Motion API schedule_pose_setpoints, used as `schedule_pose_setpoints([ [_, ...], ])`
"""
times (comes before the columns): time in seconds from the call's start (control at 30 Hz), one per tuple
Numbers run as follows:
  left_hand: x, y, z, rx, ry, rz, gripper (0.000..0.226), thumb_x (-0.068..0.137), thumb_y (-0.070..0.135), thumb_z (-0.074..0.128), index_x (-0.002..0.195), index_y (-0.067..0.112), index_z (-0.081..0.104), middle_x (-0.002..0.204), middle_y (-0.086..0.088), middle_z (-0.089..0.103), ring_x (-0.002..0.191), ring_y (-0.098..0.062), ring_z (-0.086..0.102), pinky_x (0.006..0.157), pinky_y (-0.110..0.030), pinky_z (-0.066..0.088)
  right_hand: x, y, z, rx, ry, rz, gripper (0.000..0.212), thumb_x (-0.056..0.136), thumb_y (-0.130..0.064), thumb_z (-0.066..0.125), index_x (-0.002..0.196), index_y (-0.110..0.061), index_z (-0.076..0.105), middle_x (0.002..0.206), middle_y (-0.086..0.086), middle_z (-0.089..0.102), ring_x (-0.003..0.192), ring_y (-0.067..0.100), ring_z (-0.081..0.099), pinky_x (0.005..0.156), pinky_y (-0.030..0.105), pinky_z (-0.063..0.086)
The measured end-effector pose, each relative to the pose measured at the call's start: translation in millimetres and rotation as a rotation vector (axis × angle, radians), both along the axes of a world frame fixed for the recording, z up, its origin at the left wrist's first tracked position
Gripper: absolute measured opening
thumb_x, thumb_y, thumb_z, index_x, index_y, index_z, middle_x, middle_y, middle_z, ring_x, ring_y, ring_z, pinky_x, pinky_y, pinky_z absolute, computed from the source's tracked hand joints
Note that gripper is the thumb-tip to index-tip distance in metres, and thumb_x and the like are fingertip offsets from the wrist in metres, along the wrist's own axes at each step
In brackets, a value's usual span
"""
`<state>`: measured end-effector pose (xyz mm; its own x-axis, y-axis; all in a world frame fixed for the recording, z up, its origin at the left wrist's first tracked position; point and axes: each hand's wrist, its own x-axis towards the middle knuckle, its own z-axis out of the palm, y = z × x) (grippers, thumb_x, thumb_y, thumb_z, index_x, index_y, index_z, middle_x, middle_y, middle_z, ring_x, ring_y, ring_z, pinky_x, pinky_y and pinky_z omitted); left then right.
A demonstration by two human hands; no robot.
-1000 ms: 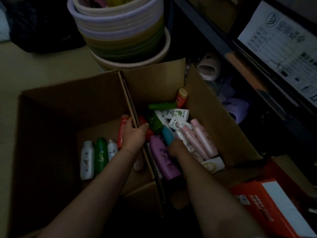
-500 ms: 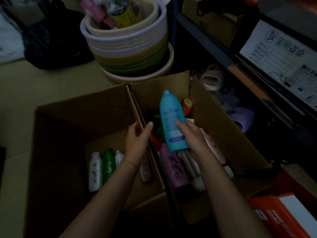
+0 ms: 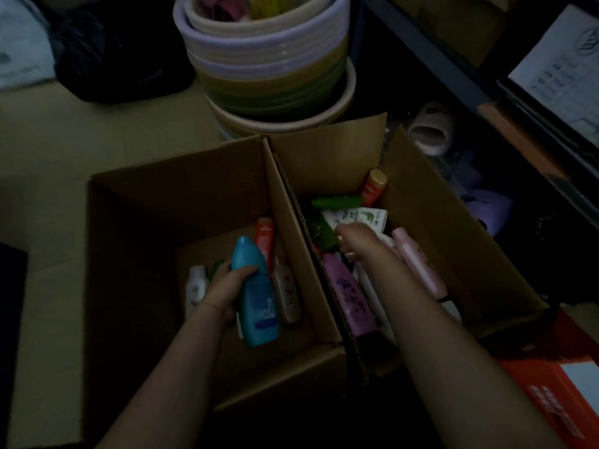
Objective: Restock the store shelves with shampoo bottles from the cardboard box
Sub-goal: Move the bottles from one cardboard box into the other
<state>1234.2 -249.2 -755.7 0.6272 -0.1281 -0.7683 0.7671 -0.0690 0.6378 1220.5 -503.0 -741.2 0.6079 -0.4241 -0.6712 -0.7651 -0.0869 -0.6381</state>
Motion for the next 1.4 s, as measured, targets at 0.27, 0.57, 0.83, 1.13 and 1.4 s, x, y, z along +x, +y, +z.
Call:
schedule_pose_setpoints([
  [0.27,-8,-43,25,-0.186,-0.144,-0.108,0.04,0.096,0.037,0.061,0.133,0.027,0.051,0.125,-0.003,0.062,0.113,-0.021,0.06,0.096,-0.046,0.052,-84,6,-74,-0.119,0.128,0.087,0.053,0.089,-0.04,0.064,0.129,-0.007,0.055,0.109,0.014,0.068,0.09,0.026,0.066,0.068,0.025,0.044],
  [0.57,-32,-73,27,-0.205,-0.241,-0.241,0.078,0.089,0.028,0.072,0.154,0.031,0.03,0.136,0.01,0.055,0.113,-0.006,0.059,0.087,-0.034,0.056,-108,18,-62,0.047,-0.025,0.048,0.082,0.08,-0.027,0.077,0.15,-0.023,0.033,0.128,0.005,0.055,0.104,0.022,0.058,0.087,0.028,0.046],
  [0.83,-20,-65,34,-0.246,-0.235,-0.071,0.06,0.08,0.047,0.075,0.132,0.022,0.056,0.133,-0.005,0.061,0.124,-0.022,0.058,0.084,-0.034,0.056,-68,-2,25,0.474,-0.457,-0.408,0.058,0.081,-0.032,0.076,0.132,-0.02,0.053,0.11,0.006,0.071,0.092,0.023,0.072,0.074,0.038,0.059],
  [1.13,13,-28,70,-0.705,-0.078,0.174,0.07,0.072,0.054,0.068,0.123,0.007,0.063,0.109,-0.013,0.073,0.095,-0.025,0.071,0.088,-0.043,0.058,-24,23,101,0.325,-0.515,0.005,0.064,0.103,-0.05,0.028,0.092,-0.004,0.071,0.081,0.014,0.073,0.065,0.021,0.068,0.056,0.026,0.054],
  [1.4,5,-16,18,-0.134,-0.083,0.053,0.05,0.095,0.028,0.06,0.142,0.015,0.049,0.128,-0.012,0.058,0.104,-0.024,0.059,0.078,-0.037,0.05,-6,-15,33,0.244,-0.225,-0.31,0.027,0.102,-0.018,0.041,0.106,-0.004,0.062,0.097,0.013,0.065,0.08,0.021,0.064,0.07,0.031,0.054],
])
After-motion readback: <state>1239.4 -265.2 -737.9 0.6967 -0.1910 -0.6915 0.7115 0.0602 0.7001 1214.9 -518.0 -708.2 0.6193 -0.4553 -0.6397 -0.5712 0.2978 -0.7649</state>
